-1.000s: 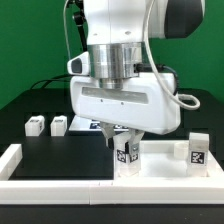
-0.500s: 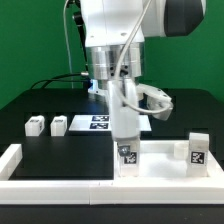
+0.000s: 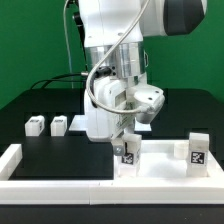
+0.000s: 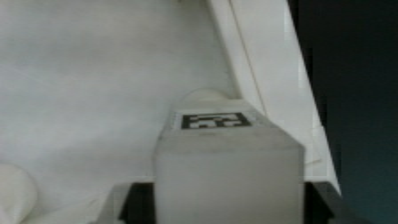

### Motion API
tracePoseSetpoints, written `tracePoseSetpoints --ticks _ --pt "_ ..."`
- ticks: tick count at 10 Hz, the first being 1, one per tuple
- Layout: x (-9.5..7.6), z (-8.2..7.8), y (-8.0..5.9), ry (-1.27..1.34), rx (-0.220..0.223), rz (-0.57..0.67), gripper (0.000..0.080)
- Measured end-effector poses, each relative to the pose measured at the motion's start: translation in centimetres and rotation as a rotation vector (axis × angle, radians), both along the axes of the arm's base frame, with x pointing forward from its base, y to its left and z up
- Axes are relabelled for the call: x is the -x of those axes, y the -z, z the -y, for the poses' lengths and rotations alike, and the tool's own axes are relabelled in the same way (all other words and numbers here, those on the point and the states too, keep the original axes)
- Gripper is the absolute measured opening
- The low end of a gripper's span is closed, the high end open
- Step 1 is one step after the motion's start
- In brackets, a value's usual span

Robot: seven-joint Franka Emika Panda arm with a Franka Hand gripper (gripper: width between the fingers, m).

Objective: Assemble square table

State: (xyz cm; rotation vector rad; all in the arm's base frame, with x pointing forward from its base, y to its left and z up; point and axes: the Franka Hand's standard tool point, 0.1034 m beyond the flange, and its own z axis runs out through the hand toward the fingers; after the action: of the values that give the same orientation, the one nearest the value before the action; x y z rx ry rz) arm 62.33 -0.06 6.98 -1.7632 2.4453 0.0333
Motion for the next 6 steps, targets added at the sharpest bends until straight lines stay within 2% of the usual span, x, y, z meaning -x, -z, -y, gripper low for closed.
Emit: tracePoseSetpoints --ticks 1,2,3,4,6 --pt "0.0 0.0 0.1 -0.051 0.005 0.004 0.0290" --pt "0.0 -0.2 0.1 -0.118 0.016 0.014 0.0539" --pt "-0.1 -0.7 0.1 -0.269 0.039 0.044 0.0539" --pt "0.3 -1.2 0.6 -0.448 0.064 0.068 0.0615" --pt "0.2 -0.9 0.5 -0.552 0.076 0.077 0.0648"
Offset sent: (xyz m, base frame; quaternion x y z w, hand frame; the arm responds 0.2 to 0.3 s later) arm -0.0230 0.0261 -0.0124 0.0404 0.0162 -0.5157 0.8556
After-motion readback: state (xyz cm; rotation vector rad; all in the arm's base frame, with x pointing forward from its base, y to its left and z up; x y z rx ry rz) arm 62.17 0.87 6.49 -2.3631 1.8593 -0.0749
